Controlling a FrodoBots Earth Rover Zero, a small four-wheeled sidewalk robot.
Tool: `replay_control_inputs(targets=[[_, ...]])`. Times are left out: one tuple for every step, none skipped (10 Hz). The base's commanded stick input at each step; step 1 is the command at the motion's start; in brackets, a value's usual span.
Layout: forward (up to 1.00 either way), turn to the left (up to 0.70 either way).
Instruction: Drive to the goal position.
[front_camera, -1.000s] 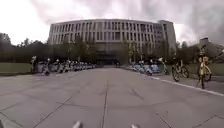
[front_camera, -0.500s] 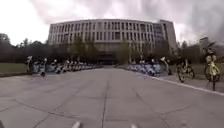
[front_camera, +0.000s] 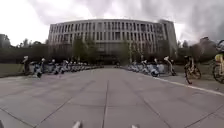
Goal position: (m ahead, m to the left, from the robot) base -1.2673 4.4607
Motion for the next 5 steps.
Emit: replay_control_inputs(targets=[[0.70,0.00],[0.70,0.00],[0.70,0.00],[0.70,0.00],[0.70,0.00]])
